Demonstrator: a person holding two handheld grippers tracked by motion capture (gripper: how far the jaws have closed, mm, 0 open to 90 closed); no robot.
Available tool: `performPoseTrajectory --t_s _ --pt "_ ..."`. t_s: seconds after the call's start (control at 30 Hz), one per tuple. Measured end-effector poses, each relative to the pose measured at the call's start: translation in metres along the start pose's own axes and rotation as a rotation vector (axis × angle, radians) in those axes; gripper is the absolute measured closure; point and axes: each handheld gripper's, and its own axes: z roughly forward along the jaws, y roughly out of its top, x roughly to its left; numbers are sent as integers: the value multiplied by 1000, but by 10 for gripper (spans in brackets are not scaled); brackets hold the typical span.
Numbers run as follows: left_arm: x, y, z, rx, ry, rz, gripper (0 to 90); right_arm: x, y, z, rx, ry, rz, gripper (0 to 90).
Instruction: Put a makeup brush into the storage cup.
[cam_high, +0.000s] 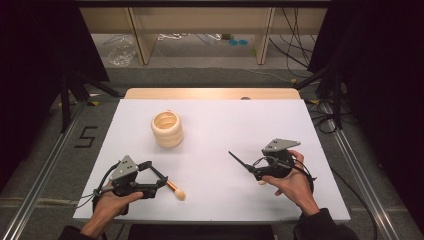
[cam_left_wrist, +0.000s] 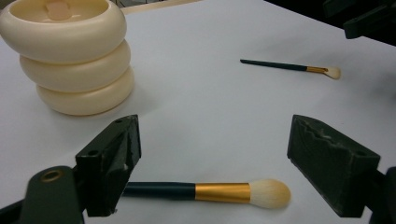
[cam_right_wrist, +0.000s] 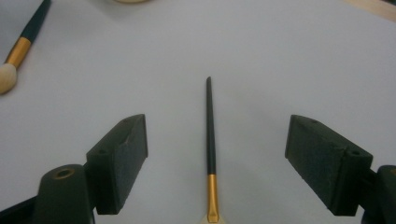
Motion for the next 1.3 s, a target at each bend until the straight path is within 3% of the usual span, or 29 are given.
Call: performPoseTrajectory --t_s 0.2,0.23,0.33,0.37,0.4,0.7,1.03,1.27,1.3 --pt "0 0 0 -3 -3 0 174 -4 5 15 71 -1 -16 272" --pt "0 0 0 -3 -3 -1 174 -5 7 16 105 13 -14 278" --pt "0 0 0 0 -4 0 174 -7 9 27 135 18 -44 292" --pt "0 0 0 0 -4 0 174 -7 10 29 176 28 -44 292" --pt "0 0 0 1 -2 -1 174 -11 13 34 196 28 -67 316" --pt "0 0 0 1 -4 0 175 -14 17 48 337 48 -110 433" --pt "1 0 0 7 -7 4 175 -19 20 58 414 59 -146 537" --pt "1 0 0 8 -5 1 176 -19 20 65 456 97 -158 620" --pt "2 0 0 8 -10 20 176 -19 20 66 458 102 -161 643"
